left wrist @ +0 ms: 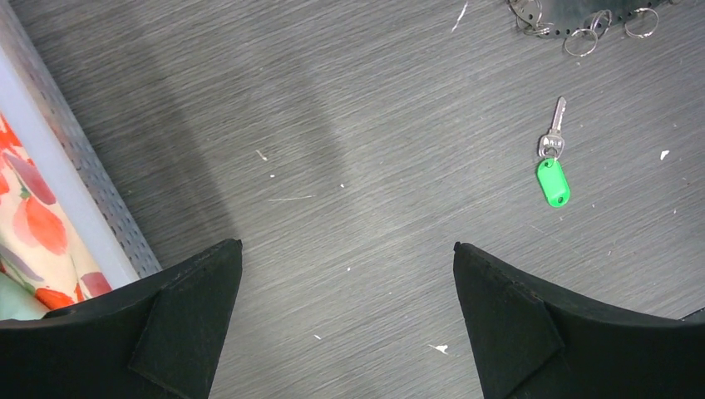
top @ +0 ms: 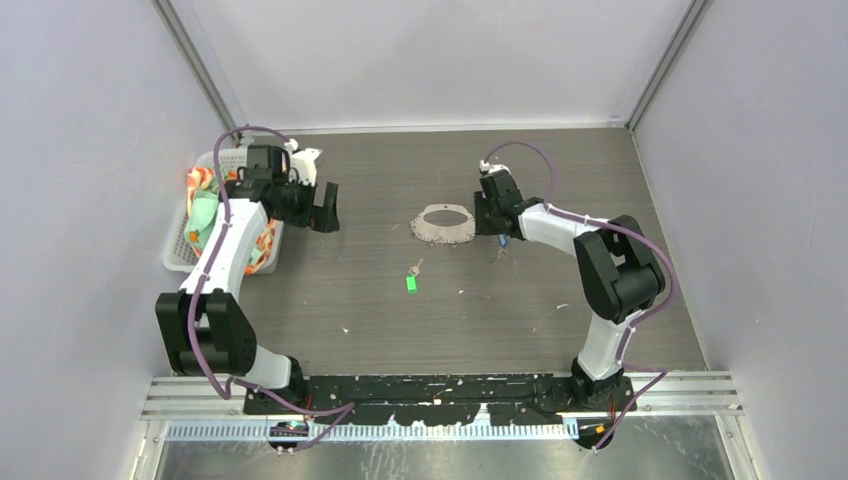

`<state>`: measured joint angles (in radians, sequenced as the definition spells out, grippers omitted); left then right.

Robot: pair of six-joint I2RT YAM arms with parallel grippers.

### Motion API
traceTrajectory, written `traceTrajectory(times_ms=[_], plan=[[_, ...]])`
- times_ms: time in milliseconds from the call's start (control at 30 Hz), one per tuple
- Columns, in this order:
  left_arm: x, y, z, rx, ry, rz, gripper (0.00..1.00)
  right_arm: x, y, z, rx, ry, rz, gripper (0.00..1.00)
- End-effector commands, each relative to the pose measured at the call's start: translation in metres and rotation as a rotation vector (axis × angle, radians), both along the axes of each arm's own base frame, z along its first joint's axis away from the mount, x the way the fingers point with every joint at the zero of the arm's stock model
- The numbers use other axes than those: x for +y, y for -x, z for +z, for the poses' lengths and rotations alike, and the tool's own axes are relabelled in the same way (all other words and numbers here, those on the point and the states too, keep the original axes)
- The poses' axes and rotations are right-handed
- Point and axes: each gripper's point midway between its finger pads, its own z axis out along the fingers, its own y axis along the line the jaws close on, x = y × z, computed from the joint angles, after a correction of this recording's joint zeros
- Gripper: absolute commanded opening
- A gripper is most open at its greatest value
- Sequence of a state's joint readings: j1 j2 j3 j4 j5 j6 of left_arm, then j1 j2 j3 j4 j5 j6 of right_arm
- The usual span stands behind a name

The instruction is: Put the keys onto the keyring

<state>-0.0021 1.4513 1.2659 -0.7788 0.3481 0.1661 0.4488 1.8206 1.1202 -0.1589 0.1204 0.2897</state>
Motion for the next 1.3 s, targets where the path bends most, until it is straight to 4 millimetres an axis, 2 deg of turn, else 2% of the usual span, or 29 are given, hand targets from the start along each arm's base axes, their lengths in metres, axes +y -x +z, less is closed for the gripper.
traceTrajectory(times_ms=[0,233,367,467,533,667,800,867,1000,1167,1200,1267], plan=[[-0.007,0.001,0.014,-0.046,-0.006,-0.038,1.0,0.004,-0.017,0.013,-0.062,0.017,-0.006,0.35],[-0.007,0.003,0.017,-0.054,-0.011,-0.042,1.0,0.009,-0.021,0.004,-0.04,0.014,0.006,0.26],[-0.007,0.004,0.017,-0.052,-0.011,-0.047,1.0,0.009,-0.023,0.003,-0.043,0.019,0.013,0.13],[-0.008,0.004,0.016,-0.05,-0.012,-0.052,1.0,0.01,-0.024,0.009,-0.061,0.028,0.028,0.02],[-0.009,0.004,0.017,-0.052,-0.005,-0.05,1.0,0.011,-0.025,0.018,-0.095,0.03,0.047,0.01],[-0.022,0.005,0.025,-0.066,0.053,-0.107,1.0,0.026,-0.025,0.053,-0.182,0.001,0.118,0.01],[-0.041,0.01,0.049,-0.121,0.125,-0.239,1.0,0.056,-0.013,0.113,-0.309,-0.075,0.248,0.01],[-0.051,0.013,0.07,-0.194,0.15,-0.323,1.0,0.07,-0.002,0.143,-0.365,-0.106,0.325,0.01],[-0.071,0.034,0.117,-0.373,0.197,-0.521,1.0,0.099,0.032,0.198,-0.463,-0.155,0.489,0.01],[-0.09,0.071,0.162,-0.559,0.255,-0.696,1.0,0.127,0.09,0.25,-0.589,-0.207,0.688,0.01],[-0.092,0.078,0.167,-0.574,0.271,-0.714,0.98,0.132,0.102,0.258,-0.608,-0.223,0.723,0.01],[-0.097,0.092,0.17,-0.583,0.301,-0.743,0.85,0.141,0.128,0.27,-0.638,-0.252,0.8,0.01]])
